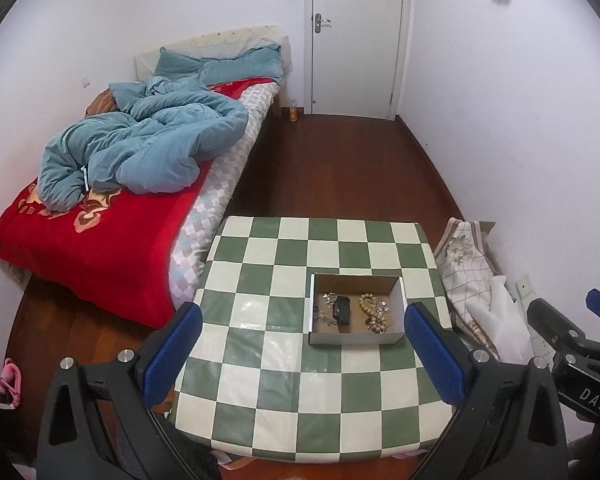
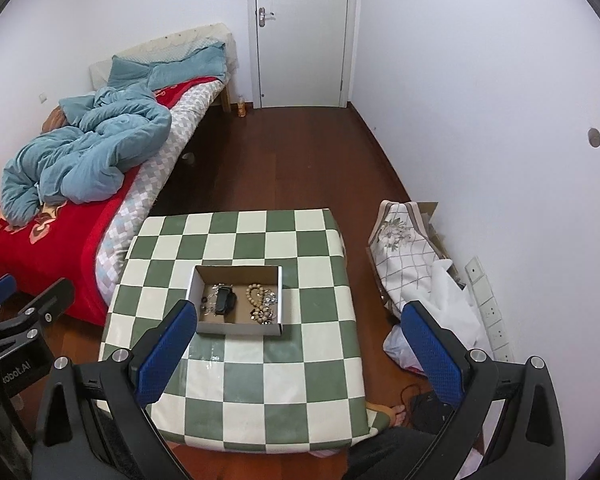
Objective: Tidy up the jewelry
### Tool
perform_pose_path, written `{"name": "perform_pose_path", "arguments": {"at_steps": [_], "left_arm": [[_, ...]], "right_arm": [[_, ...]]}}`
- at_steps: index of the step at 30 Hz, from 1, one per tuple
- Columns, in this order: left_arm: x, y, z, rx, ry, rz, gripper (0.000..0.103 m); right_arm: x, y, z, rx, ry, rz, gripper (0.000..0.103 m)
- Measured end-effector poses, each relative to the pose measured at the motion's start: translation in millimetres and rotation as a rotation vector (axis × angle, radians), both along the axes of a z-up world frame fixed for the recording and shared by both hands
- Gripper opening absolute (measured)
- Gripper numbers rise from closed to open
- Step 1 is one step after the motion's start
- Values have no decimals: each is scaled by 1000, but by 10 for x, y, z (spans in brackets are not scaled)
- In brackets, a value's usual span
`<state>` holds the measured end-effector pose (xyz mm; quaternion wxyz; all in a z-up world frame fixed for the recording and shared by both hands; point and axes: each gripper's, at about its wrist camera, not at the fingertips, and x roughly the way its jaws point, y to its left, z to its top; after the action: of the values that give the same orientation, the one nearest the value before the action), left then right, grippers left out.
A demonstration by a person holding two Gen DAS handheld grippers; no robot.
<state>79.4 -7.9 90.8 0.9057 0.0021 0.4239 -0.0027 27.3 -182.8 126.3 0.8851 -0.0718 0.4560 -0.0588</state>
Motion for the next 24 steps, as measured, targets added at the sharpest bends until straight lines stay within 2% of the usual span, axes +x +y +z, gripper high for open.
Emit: {"name": "perform_pose_path", "arguments": {"at_steps": [12, 24], "left_arm": [[153, -46, -77, 12, 32, 6, 103], [190, -47, -72, 25, 47, -5, 103]], "right_arm": [[234, -42, -223, -16, 54, -16, 103], [284, -35, -302, -14, 79, -17, 103]]}}
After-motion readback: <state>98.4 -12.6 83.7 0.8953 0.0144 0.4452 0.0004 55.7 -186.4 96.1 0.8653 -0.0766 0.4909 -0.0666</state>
